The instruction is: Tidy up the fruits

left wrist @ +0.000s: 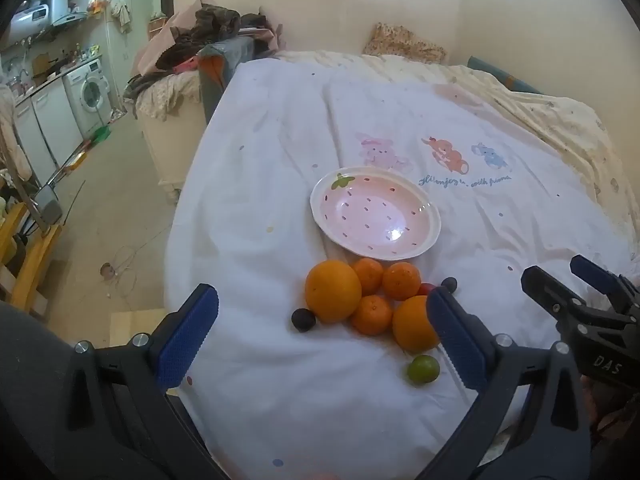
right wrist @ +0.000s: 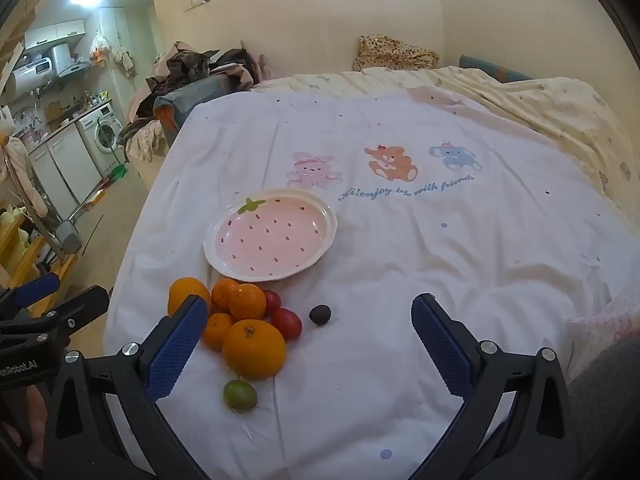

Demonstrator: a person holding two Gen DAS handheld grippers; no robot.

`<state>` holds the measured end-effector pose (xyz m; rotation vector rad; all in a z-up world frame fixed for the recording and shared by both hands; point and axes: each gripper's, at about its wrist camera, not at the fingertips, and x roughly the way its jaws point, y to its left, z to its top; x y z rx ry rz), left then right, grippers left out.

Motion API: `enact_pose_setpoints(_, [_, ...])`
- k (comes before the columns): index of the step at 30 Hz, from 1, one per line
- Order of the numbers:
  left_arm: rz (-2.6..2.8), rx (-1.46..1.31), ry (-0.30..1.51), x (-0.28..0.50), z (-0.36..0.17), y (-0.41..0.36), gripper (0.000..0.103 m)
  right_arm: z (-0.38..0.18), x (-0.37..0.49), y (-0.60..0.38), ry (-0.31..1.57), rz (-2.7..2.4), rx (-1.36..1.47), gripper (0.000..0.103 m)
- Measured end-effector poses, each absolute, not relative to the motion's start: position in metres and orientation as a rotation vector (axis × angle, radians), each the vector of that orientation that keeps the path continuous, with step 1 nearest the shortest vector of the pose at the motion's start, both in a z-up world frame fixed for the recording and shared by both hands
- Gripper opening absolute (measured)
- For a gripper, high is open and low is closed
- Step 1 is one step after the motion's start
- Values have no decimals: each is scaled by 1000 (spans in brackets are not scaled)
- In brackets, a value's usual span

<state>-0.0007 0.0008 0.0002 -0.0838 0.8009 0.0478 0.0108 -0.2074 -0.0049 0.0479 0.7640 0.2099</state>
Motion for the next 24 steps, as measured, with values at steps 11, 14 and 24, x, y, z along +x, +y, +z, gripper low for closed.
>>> enact_pose_setpoints(11, [54, -88, 822, 3, -1, 4, 103, -5, 8, -205, 767, 212, 40, 103])
enact_pose_setpoints(14, [62, -83, 816, 1, -2, 3, 103, -5, 9, -206, 766, 209, 40, 103])
enact_pose_setpoints(24, [66, -90, 825, 2, -3, 4, 103, -6, 12, -207, 767, 209, 40, 103])
